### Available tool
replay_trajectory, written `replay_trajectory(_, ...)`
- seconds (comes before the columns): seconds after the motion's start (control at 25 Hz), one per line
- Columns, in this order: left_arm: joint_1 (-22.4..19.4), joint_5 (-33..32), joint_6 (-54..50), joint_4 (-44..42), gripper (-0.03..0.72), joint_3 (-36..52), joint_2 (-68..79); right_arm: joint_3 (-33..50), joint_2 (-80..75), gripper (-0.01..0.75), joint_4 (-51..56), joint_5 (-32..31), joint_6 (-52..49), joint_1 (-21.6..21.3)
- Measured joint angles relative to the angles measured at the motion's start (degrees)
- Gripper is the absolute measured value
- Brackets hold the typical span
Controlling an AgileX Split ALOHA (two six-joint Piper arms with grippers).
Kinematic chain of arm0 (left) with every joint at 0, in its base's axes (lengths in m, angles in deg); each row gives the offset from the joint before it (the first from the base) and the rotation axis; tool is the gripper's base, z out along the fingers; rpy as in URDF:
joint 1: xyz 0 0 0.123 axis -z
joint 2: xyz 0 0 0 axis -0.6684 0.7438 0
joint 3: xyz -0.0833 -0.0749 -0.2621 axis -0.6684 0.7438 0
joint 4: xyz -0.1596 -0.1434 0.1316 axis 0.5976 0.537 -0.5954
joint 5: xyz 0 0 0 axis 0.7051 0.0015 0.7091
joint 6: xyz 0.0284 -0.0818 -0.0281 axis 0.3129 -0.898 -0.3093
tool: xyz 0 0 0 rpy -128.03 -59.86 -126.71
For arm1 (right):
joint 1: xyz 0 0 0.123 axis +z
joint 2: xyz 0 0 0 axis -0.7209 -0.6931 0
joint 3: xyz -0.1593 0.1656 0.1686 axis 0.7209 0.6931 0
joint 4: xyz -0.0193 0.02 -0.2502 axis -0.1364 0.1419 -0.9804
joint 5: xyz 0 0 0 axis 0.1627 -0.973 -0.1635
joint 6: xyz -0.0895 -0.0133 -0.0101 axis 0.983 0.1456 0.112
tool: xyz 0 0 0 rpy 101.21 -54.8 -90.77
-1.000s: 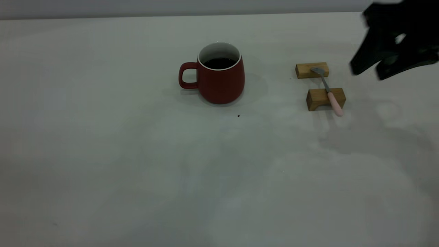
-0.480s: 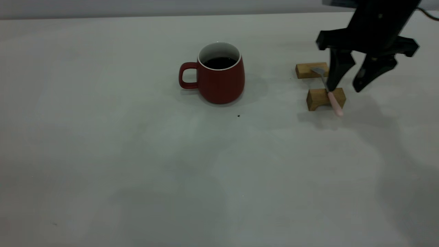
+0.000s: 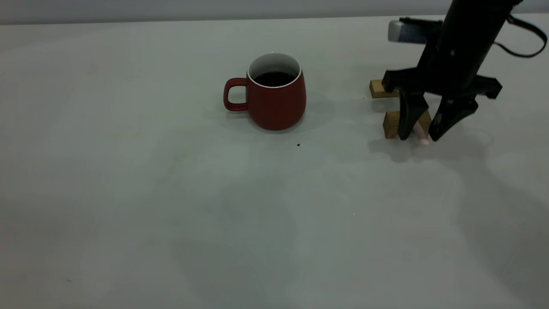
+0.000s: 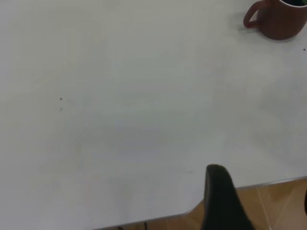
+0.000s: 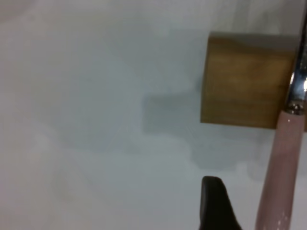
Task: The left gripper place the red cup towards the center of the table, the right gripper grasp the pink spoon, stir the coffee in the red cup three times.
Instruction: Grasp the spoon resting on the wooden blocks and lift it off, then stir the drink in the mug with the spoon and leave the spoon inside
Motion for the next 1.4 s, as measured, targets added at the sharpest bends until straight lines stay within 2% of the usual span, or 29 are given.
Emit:
replay_trajectory(0.16, 0.0, 0.0, 0.0, 0.0, 0.482, 0.0, 0.0, 0.0, -1.75, 0.482, 0.0, 2.55, 0.0, 0.0)
replay_trajectory(0.24, 0.0, 0.0, 0.0, 0.0, 0.482, 0.0, 0.0, 0.0, -1.9, 0.424, 0.0, 2.89, 0.0, 0.0)
replay_trajectory(0.28, 0.0, 0.0, 0.0, 0.0, 0.482, 0.0, 0.0, 0.0, -1.9, 0.383, 0.0, 2.81, 0.0, 0.0)
replay_trajectory(0.4, 0.0, 0.0, -0.03, 0.0, 0.482, 0.0, 0.0, 0.0, -1.9, 0.167, 0.0, 1.26, 0.06, 0.0)
replay_trajectory(0.44, 0.0, 0.0, -0.03, 0.0, 0.482, 0.0, 0.0, 0.0, -1.83, 0.126, -0.06, 0.58, 0.06, 0.0)
replay_trajectory(0.68, 0.0, 0.0, -0.03, 0.0, 0.482, 0.0, 0.0, 0.0, 3.1, 0.132, 4.21, -6.61, -0.19, 0.0)
replay_trajectory(1.0, 0.0, 0.0, -0.03, 0.0, 0.482, 0.0, 0.0, -1.04, 7.89, 0.132, 37.71, -23.0, -0.21, 0.0)
replay_trajectory(1.12, 0.0, 0.0, -0.03, 0.0, 0.482, 0.0, 0.0, -0.99, 7.77, 0.132, 50.36, -24.73, -0.71, 0.0)
replay_trajectory(1.4, 0.0, 0.0, -0.03, 0.0, 0.482, 0.0, 0.0, -0.99, 7.25, 0.132, 75.26, -23.3, -3.89, 0.66)
